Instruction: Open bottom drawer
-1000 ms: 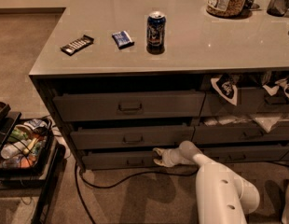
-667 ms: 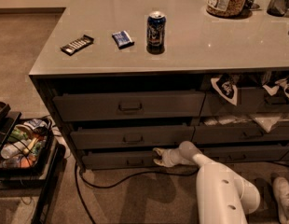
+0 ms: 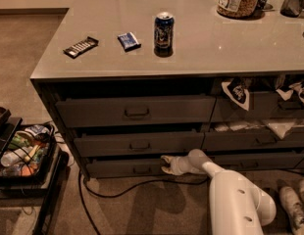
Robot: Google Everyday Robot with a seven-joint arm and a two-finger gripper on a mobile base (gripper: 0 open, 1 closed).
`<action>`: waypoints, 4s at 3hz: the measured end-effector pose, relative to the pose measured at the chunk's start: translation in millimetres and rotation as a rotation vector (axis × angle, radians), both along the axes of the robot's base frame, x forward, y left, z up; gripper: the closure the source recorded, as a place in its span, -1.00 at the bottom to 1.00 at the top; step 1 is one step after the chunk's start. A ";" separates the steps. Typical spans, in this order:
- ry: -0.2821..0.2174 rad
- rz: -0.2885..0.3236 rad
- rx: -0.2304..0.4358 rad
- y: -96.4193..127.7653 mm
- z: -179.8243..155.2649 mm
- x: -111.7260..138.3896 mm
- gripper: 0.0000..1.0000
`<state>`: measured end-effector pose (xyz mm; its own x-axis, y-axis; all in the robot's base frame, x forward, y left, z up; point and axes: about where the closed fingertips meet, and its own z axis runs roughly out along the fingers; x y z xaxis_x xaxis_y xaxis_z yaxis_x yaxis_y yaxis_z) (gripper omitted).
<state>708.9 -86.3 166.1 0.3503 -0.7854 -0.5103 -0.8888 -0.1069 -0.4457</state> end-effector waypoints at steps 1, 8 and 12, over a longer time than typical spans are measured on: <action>0.000 0.000 0.000 0.0 0.0 0.0 1.00; 0.014 0.030 0.004 -2.7 1.9 -23.0 1.00; 0.025 0.033 0.004 -2.0 3.5 -21.7 1.00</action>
Offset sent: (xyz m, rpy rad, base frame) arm -0.0293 -0.0006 -0.0074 -0.0324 0.0033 0.0527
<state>687.2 -88.3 169.6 0.3632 -0.7715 -0.5224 -0.8955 -0.1345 -0.4242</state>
